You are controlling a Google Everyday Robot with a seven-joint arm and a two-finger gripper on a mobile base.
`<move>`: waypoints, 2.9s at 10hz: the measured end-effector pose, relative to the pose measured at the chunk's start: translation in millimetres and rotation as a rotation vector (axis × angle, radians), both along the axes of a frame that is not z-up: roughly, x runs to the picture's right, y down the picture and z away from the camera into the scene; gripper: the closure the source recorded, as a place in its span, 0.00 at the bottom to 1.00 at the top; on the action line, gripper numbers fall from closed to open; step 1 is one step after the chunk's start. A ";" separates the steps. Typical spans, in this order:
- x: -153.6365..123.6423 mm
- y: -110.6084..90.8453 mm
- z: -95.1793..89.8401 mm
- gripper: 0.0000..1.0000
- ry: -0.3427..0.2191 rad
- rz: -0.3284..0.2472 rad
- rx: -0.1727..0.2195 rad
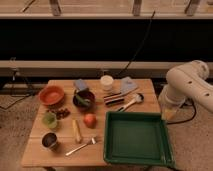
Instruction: Stack cups on top of each other
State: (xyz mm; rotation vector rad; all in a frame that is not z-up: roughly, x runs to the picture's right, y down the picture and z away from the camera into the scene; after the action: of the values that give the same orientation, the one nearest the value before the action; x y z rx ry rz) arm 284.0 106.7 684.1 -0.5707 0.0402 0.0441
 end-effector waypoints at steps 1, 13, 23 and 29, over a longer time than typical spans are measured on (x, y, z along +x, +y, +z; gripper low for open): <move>0.0 0.0 0.0 0.35 0.000 0.000 0.000; 0.0 0.0 0.0 0.35 0.000 0.000 0.000; 0.0 0.0 0.0 0.35 0.000 0.000 0.000; -29.1 -19.6 11.0 0.35 -0.097 -0.087 0.007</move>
State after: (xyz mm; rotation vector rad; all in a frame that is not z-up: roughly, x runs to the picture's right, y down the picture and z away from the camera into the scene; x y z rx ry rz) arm 255.0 87.1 695.1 -0.5632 -0.0297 -0.0680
